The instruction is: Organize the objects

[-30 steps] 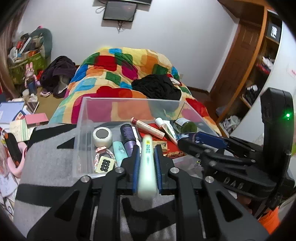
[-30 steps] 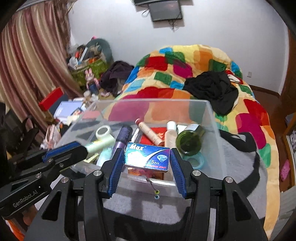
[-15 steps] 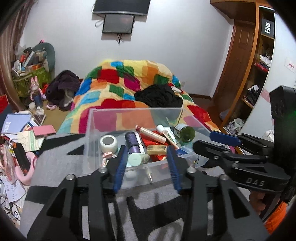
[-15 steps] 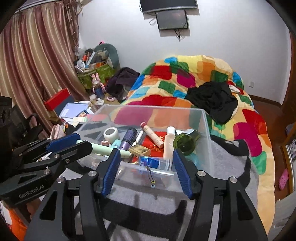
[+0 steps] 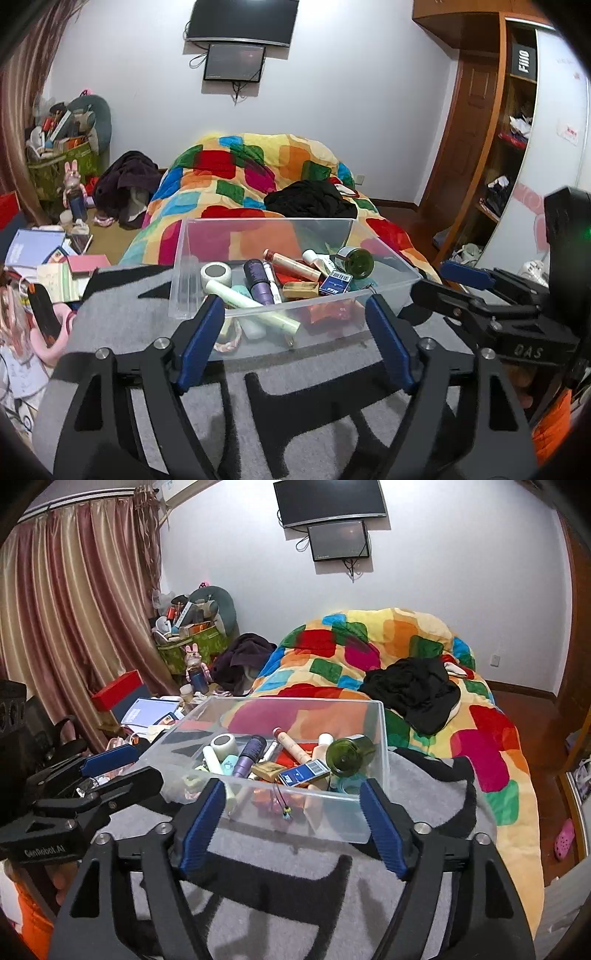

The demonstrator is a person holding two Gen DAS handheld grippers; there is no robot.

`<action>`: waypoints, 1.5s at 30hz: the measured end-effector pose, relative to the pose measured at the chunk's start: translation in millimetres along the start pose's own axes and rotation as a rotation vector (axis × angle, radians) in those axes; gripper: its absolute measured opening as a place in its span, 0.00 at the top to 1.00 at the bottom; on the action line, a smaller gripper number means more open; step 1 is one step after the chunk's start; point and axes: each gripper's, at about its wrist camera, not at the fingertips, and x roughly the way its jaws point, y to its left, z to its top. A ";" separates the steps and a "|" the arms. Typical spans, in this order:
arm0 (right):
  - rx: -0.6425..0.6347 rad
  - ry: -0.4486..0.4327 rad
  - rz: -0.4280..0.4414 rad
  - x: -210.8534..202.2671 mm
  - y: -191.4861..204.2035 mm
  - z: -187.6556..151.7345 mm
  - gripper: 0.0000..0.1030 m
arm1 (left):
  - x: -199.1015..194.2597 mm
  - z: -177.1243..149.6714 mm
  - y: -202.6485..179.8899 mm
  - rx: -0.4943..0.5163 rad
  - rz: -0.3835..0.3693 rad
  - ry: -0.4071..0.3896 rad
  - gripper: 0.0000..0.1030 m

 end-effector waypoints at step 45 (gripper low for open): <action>-0.003 0.008 0.007 -0.2 6.3 -16.1 0.21 | 8.4 -18.4 -1.2 -0.034 -0.010 0.046 0.12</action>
